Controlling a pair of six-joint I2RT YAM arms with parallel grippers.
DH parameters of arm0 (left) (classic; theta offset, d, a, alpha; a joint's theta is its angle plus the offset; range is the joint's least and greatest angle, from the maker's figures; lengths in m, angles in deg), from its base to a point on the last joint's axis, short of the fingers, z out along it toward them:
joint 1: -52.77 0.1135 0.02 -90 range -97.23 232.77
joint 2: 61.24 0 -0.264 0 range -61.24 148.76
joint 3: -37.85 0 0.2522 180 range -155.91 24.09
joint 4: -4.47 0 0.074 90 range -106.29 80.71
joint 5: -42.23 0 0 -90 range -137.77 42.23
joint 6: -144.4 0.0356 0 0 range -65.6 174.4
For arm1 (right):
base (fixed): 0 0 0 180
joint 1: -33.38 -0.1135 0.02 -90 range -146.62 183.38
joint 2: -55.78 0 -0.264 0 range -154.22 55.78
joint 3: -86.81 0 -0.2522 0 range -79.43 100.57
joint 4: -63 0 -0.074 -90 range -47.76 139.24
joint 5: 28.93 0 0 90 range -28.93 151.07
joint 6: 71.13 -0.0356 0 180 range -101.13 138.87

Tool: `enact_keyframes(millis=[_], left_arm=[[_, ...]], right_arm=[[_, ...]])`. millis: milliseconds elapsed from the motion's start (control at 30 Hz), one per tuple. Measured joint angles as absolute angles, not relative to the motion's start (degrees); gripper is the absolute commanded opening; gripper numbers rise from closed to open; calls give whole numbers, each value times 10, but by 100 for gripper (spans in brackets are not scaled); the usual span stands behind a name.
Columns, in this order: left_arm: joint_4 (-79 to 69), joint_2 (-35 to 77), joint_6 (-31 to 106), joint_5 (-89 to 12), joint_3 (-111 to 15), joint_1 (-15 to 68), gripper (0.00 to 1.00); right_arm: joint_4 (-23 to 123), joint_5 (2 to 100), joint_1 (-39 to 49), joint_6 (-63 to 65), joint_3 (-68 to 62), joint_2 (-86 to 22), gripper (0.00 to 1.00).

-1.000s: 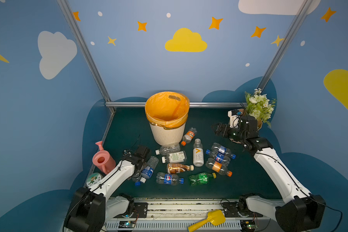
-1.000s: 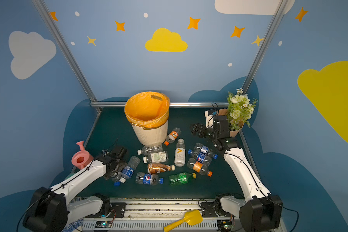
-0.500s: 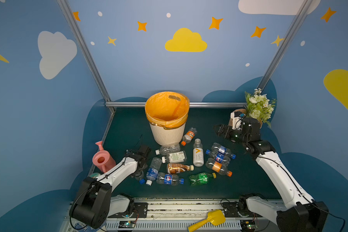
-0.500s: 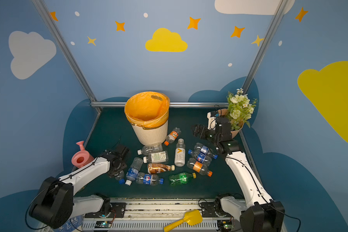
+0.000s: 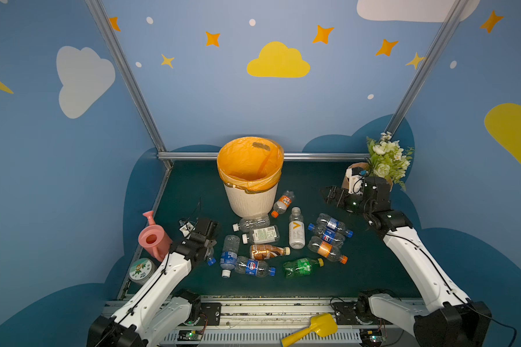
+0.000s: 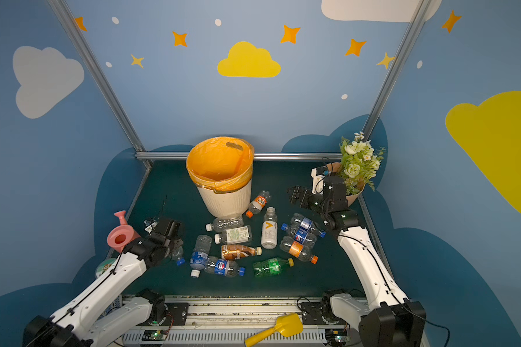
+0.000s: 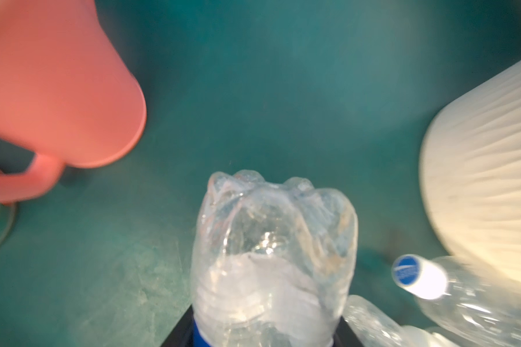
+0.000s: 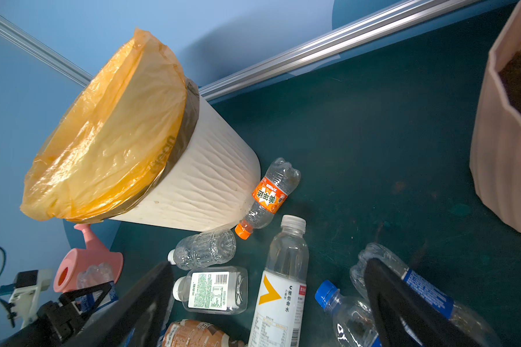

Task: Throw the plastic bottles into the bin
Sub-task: 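Lift the blue-label bottle with the left gripper and drop it into the bin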

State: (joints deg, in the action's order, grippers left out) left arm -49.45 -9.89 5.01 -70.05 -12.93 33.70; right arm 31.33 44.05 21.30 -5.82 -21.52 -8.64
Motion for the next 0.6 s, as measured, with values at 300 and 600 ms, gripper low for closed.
enact_keyframes(millis=[300,600], left_arm=[[-421,-181,224,-752,-338,337,48],[-230,-56,387,-701,-594,333,50]], right_arm=[[316,439,213,-63,-225,-85,95],[316,441,213,-66,-239,-55,95]])
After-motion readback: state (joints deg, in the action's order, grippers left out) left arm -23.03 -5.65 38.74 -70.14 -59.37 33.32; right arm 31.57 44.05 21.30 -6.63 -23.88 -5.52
